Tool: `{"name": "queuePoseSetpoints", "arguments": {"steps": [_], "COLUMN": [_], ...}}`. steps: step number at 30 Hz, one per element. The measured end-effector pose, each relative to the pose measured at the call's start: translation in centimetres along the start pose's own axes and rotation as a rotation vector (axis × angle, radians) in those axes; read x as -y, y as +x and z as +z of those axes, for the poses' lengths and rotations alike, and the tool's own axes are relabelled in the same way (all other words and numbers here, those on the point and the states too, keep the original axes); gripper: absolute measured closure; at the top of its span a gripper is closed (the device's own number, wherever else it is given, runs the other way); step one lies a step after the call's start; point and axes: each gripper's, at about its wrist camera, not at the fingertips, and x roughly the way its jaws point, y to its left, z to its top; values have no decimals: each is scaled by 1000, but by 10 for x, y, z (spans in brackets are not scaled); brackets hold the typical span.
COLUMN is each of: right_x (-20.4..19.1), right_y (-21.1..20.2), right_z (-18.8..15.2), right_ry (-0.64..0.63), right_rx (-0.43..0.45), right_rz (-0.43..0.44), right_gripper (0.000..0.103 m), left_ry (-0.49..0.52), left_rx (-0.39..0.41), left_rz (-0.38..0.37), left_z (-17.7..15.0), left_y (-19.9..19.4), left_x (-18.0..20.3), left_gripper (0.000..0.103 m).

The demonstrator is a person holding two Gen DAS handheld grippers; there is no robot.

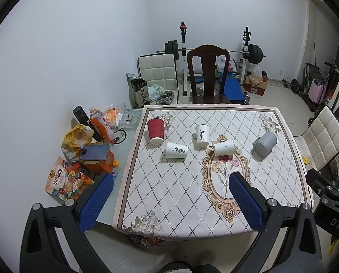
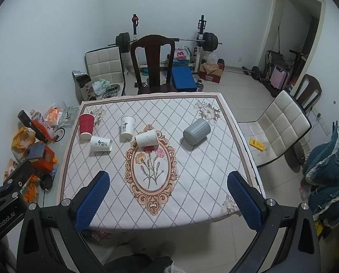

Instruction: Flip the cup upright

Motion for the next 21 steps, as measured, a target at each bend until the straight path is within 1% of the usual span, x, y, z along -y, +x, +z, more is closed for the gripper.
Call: {"name": "queuePoseSetpoints", "arguments": {"steps": [6, 13, 15, 21], "right_x": [1, 3, 2, 1], "right_y": [0, -3, -2, -12], "right_z": [-2, 5, 2, 7], "right_ry": [-2, -6, -4, -6], "right_rx": [2, 5, 6, 6], "right_rz": [2, 6, 5, 7], "right_gripper": [0, 0, 0, 0], "left_ry": [1, 0, 0, -3], "left_rx": [13, 13, 13, 11], "left_rz": [-1, -4, -3, -5], "left_z": [-2, 0, 0, 1], "left_y": [-2, -3, -3, -4], "left_x": [2, 1, 0, 0], "left_gripper": [0, 0, 0, 0]}}
